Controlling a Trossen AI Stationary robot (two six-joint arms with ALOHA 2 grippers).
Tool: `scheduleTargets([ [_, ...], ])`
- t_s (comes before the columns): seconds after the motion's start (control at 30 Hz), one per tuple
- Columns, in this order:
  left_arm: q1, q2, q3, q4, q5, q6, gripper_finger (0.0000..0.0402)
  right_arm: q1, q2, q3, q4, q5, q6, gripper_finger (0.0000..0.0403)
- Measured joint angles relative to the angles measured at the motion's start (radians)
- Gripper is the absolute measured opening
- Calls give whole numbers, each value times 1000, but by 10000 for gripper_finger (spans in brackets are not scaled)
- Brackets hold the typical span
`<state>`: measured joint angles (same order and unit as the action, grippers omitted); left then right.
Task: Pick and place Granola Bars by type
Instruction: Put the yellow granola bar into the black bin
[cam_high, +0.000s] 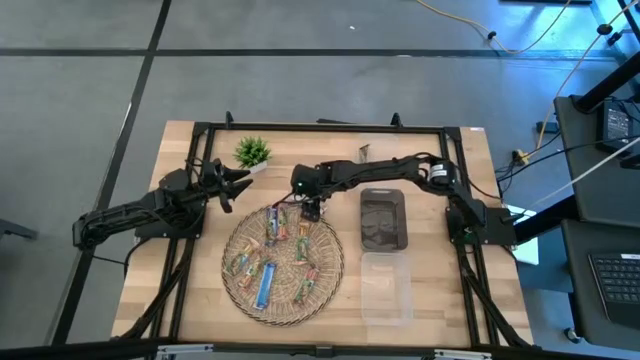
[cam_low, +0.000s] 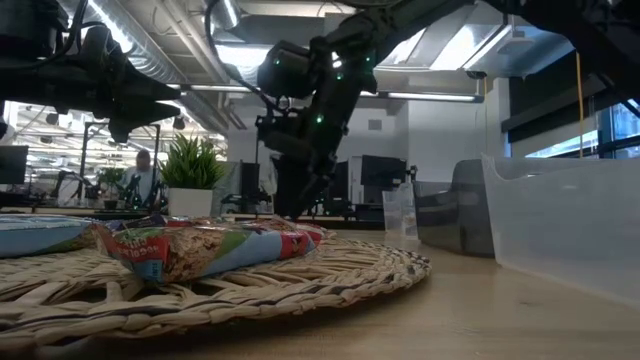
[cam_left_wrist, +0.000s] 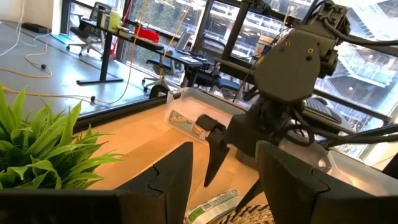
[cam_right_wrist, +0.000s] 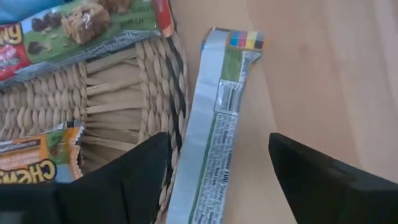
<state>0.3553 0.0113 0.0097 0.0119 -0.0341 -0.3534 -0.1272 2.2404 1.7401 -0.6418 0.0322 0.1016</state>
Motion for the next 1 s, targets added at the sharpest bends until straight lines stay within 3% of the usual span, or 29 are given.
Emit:
scheduleTargets([
  [0.17, 0, 0, 0, 0, 0, 0, 169, 0, 15, -1, -4, 11, 49, 273],
  [0.47, 0, 0, 0, 0, 0, 0, 169, -15, 21, 0, -2, -13, 29, 215],
  [0.87, 0, 0, 0, 0, 1, -1, 169, -14, 56, 3, -27, -24, 24, 201],
  [1.0, 0, 0, 0, 0, 1, -1, 169, -23, 52, 2, -31, -29, 26, 170],
])
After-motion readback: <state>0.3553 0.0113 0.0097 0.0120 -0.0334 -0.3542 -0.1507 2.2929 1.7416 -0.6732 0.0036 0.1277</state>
